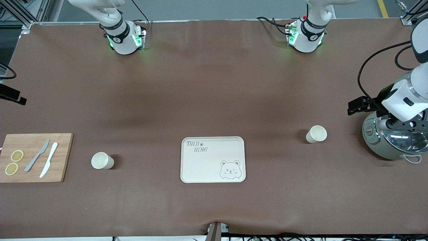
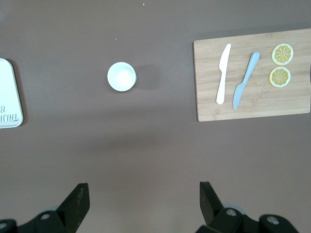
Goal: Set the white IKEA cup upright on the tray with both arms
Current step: 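Reach down and grasp the white cup near the pot with the left gripper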
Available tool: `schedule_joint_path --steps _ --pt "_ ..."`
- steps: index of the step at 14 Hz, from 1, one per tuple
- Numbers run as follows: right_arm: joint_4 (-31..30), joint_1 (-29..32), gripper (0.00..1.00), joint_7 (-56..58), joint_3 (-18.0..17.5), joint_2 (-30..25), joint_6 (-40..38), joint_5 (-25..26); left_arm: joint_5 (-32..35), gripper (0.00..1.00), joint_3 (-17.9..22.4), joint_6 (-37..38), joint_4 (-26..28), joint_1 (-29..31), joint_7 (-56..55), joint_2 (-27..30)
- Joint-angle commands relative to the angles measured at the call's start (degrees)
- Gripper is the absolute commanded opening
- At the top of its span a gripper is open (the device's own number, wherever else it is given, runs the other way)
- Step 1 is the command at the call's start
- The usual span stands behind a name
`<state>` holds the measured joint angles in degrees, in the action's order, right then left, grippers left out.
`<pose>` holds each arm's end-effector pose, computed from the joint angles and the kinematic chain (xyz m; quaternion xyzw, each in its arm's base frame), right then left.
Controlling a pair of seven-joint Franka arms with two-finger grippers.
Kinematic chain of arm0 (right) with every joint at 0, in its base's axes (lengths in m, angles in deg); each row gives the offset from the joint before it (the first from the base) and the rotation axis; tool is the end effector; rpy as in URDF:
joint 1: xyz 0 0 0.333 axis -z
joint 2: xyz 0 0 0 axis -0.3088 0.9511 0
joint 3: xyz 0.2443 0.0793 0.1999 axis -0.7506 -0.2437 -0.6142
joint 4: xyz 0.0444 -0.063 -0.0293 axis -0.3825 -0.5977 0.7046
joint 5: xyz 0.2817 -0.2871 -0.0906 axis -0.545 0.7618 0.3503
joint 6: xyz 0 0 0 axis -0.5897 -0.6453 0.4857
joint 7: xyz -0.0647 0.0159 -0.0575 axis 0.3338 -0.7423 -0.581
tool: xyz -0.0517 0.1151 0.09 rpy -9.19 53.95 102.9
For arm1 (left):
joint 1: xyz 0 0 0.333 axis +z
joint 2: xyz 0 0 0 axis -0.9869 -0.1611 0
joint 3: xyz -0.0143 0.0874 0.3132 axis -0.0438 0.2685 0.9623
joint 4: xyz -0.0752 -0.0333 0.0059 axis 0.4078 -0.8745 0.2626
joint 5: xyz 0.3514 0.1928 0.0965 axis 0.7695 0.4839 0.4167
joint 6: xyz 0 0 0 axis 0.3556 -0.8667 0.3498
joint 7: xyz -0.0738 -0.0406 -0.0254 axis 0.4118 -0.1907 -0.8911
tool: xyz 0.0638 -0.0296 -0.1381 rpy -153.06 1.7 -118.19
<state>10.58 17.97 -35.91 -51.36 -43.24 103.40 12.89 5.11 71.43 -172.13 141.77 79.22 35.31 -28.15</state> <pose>0.6042 -0.1038 0.5831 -0.9989 0.0359 0.0153 0.0276 0.6353 -0.0532 0.5282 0.9988 -0.0376 -0.0299 0.0113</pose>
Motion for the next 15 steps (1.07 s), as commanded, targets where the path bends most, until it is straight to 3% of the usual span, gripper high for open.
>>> schedule_joint_path --steps 1,3,5,7,11,15 --pt "0.4 -1.0 1.0 0.1 0.7 -0.1 -0.6 -0.7 -0.7 1.0 0.0 -0.1 0.0 0.0 -2.1 0.4" --pt "0.4 -1.1 1.0 0.1 0.7 -0.1 -0.6 -0.7 -0.2 1.0 0.0 -1.5 0.5 -0.2 -2.9 0.2" --pt "0.4 -1.1 1.0 0.1 0.5 -0.1 -0.4 -0.8 1.7 1.0 -0.5 -5.2 4.6 0.0 -2.8 0.1" --pt "0.4 -1.1 1.0 0.1 0.5 -0.1 -0.3 -1.0 1.7 1.0 -0.5 -10.7 12.4 0.5 -2.6 0.8" --pt "0.4 -1.1 1.0 0.1 0.5 -0.1 -0.3 -0.8 1.6 1.0 -0.5 -31.5 32.0 0.8 -2.3 2.8" --pt "0.4 -1.0 1.0 0.0 0.5 -0.1 -0.6 -0.7 1.9 1.0 -0.5 -42.6 40.5 1.4 -1.7 2.3"
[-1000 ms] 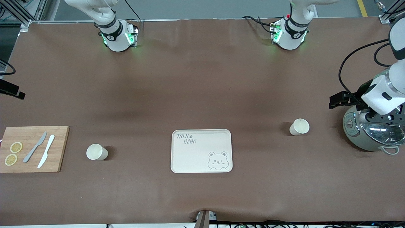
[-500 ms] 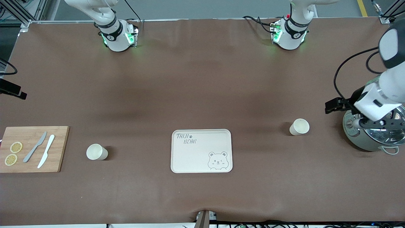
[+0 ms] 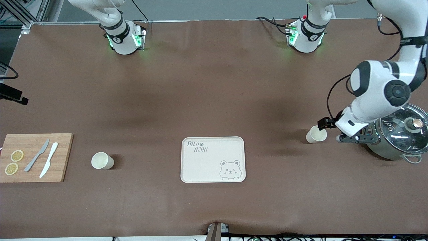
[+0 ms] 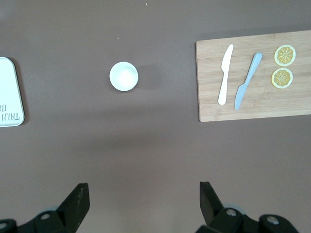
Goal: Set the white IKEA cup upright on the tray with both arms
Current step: 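Reach down and grasp the white cup near the pot with the left gripper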
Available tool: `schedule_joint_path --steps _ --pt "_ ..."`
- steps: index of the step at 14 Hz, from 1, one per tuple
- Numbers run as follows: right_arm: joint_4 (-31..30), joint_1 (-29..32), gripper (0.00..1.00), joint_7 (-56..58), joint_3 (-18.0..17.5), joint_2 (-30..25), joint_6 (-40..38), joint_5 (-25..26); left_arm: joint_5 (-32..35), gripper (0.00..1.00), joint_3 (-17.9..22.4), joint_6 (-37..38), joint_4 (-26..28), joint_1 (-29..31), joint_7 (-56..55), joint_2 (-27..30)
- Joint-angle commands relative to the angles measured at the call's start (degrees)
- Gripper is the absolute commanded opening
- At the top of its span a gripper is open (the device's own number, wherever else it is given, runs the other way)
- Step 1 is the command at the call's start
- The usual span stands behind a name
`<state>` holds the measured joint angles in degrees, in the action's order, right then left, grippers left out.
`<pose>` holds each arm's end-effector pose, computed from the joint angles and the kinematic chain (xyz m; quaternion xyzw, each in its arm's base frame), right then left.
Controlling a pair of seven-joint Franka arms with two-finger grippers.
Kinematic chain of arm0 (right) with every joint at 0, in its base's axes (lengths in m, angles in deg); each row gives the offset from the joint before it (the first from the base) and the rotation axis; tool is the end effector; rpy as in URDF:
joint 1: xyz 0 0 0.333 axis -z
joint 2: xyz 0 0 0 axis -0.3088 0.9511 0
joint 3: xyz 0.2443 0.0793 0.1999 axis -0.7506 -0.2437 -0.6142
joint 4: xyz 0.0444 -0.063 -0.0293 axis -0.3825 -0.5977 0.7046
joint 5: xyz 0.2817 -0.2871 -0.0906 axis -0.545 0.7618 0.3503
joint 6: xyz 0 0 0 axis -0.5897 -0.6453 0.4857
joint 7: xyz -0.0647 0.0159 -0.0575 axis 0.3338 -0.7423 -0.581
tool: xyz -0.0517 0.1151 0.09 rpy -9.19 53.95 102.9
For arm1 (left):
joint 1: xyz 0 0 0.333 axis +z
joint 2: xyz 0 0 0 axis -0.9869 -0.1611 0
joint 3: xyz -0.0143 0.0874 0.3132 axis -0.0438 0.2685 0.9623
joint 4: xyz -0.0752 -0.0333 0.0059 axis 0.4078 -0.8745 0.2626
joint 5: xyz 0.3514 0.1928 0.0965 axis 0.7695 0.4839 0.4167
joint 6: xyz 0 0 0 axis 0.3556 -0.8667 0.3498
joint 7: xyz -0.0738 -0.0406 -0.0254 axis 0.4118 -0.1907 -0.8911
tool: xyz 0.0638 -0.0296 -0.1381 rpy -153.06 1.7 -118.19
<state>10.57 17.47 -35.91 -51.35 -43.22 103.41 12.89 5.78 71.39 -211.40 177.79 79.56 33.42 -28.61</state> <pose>0.6052 -0.0986 0.5828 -0.9990 0.0316 0.0156 0.0275 0.5981 -0.0481 0.2773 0.9998 -0.0182 -0.0054 0.0067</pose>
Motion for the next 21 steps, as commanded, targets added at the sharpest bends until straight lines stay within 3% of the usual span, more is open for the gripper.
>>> schedule_joint_path --steps 1,14,16,20,21 --pt "0.4 -0.6 1.0 0.1 0.5 -0.1 -0.7 -0.7 1.3 1.0 -0.4 -4.9 5.6 2.0 1.0 2.8" --pt "0.4 -2.5 1.0 0.4 0.2 -0.4 -0.9 -1.2 1.3 1.0 -0.4 -19.5 6.3 3.3 3.9 -7.6" --pt "0.4 -3.9 1.0 0.3 0.2 -0.5 -1.0 1.4 1.4 1.0 -0.4 -20.8 6.2 3.3 3.9 -8.9" --pt "0.3 -4.1 1.0 0.5 0.4 0.1 1.2 1.2 1.3 1.0 -0.4 -21.0 5.7 3.2 3.8 -10.5" --pt "0.3 -4.7 1.0 0.3 0.2 0.2 1.3 1.1 1.3 0.73 -0.4 -21.0 5.6 3.3 2.9 -10.6"
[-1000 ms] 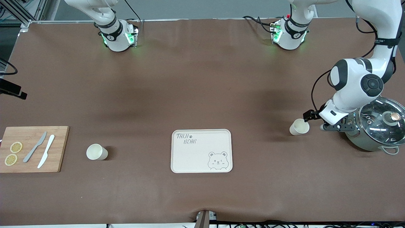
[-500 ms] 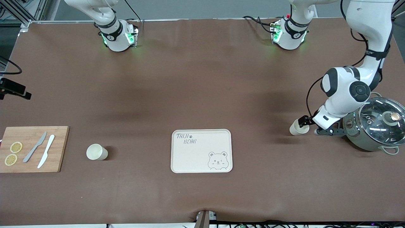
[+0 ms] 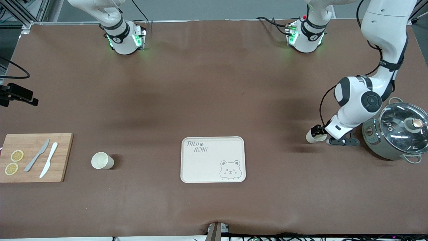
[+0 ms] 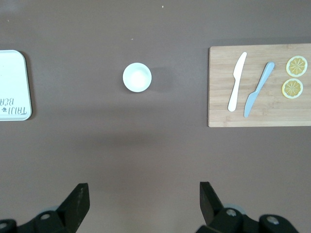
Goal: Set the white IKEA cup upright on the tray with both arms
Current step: 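Carry the cup to the tray while the right gripper reaches the other cup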
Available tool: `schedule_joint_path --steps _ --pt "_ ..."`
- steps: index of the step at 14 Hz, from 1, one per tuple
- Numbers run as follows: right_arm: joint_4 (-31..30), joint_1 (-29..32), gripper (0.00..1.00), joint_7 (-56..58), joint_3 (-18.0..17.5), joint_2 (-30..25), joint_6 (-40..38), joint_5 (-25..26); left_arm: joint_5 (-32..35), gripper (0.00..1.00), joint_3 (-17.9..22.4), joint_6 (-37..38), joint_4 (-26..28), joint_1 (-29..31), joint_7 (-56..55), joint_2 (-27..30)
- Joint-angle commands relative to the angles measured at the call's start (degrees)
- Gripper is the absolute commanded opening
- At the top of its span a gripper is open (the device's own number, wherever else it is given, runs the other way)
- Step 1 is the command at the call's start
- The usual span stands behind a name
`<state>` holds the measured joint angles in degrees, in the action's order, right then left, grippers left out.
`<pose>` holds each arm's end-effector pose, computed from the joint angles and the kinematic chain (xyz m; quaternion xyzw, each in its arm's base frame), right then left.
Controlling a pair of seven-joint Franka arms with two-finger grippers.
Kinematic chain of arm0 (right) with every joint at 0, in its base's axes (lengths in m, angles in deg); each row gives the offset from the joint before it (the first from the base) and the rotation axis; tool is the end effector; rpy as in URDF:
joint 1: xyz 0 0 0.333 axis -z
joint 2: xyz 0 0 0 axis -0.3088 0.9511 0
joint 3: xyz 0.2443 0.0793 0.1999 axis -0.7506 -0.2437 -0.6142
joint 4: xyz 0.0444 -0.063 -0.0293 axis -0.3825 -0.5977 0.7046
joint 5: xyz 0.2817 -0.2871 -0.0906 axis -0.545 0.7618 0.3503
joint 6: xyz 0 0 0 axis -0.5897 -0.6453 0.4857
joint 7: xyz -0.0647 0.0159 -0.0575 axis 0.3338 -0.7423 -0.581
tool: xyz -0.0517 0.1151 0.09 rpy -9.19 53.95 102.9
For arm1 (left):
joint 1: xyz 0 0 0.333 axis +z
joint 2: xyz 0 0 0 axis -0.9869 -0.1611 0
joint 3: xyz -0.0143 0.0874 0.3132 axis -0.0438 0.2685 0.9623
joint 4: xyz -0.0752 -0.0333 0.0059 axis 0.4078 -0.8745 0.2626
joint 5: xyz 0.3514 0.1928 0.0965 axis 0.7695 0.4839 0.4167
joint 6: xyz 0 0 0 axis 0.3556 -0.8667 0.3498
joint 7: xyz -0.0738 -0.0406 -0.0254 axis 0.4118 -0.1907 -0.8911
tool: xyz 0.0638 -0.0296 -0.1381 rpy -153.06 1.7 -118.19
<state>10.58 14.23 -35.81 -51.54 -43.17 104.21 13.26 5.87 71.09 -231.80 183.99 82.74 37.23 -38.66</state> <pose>0.6123 -0.0637 0.5834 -0.9997 0.0012 0.0103 0.0232 0.5906 -0.0192 0.1600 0.9991 -0.0246 0.0314 0.0125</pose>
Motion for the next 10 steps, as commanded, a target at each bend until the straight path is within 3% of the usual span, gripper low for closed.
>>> schedule_joint_path --steps 1,3,10 --pt "0.3 -3.3 1.0 0.0 0.3 0.1 0.5 1.1 1.2 0.01 0.0 -0.5 -0.6 0.1 -0.2 -0.6" --pt "0.3 -5.7 1.0 -0.7 0.4 0.1 0.4 1.7 1.3 0.0 0.0 -0.6 -0.8 0.3 0.5 -0.9" --pt "0.3 -4.8 1.0 -1.3 0.4 2.6 3.7 0.9 1.3 0.0 -0.1 -0.6 -2.7 -0.1 -0.3 -2.6"
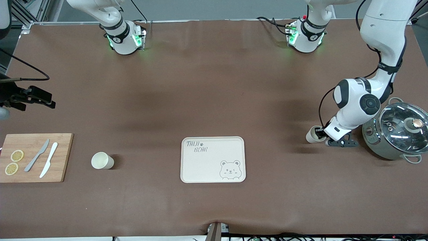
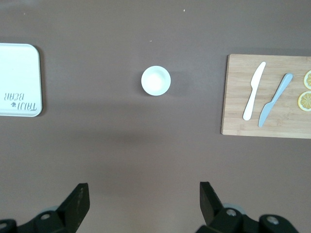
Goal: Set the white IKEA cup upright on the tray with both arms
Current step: 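Carry the cup to the tray while the right gripper reaches the other cup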
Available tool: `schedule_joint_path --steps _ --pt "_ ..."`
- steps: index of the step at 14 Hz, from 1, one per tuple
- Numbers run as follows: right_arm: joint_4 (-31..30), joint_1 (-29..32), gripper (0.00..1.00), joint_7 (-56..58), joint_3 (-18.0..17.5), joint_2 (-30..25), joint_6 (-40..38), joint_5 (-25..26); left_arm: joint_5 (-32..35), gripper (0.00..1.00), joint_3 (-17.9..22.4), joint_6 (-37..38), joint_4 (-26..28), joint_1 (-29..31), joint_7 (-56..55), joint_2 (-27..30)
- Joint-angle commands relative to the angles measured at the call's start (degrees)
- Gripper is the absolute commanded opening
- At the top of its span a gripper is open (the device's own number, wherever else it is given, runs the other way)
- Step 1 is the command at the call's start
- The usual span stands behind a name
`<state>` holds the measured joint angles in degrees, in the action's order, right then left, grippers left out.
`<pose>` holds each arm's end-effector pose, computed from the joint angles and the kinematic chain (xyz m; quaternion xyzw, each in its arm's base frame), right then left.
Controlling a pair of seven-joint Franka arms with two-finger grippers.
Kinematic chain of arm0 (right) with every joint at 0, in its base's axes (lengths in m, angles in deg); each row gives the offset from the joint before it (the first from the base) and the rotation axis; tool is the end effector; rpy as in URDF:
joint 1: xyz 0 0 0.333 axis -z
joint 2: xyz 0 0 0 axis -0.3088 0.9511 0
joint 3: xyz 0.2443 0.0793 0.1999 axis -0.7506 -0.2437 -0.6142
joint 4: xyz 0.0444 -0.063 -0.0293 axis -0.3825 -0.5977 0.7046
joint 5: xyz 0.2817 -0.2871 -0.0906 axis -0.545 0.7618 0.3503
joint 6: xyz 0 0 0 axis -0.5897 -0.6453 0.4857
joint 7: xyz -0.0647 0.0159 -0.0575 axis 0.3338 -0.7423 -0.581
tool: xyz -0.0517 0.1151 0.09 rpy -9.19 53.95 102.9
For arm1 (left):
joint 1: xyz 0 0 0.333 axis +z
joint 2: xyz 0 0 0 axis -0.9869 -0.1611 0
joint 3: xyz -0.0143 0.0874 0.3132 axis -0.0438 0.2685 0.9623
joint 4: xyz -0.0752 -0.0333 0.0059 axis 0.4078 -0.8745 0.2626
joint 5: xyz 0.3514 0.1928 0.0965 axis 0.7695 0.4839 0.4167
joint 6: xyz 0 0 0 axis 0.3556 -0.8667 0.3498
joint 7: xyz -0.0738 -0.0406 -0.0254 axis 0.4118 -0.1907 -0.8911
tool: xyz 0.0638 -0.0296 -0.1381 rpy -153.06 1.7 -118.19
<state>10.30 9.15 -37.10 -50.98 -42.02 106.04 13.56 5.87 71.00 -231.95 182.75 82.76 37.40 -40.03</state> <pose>0.6248 -0.0153 0.5716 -0.9995 -0.0263 0.0080 0.0169 0.5964 -0.0201 0.1545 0.9991 -0.0263 0.0316 0.0135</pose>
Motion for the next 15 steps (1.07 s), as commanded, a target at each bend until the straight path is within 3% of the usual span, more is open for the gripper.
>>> schedule_joint_path --steps 1,3,4,8,11,15 --pt "0.6 0.5 1.0 -0.1 -0.1 2.4 3.3 0.5 1.3 0.0 -0.1 -0.4 -3.0 -0.4 -1.1 -1.3" --pt "0.6 1.1 1.0 0.0 -0.1 5.0 5.5 0.2 1.2 0.0 -0.1 2.4 -8.7 -3.0 -5.9 -1.4" --pt "0.6 1.2 1.0 -0.1 0.0 6.1 6.2 -1.0 1.1 0.0 -0.1 7.2 -13.4 -4.6 -9.6 -1.8" --pt "0.6 4.0 1.0 0.4 0.1 12.5 11.2 -3.6 0.8 0.0 -0.1 34.3 -39.3 -13.0 -28.0 -8.3" --pt "0.6 4.6 1.0 2.0 0.1 15.7 13.1 -7.1 0.4 0.0 -0.1 36.1 -45.2 -18.7 -40.2 -10.6" --pt "0.5 5.3 1.0 3.7 0.1 20.8 18.3 -7.3 0.3 0.0 -0.2 35.5 -47.7 -25.8 -47.5 -12.7"
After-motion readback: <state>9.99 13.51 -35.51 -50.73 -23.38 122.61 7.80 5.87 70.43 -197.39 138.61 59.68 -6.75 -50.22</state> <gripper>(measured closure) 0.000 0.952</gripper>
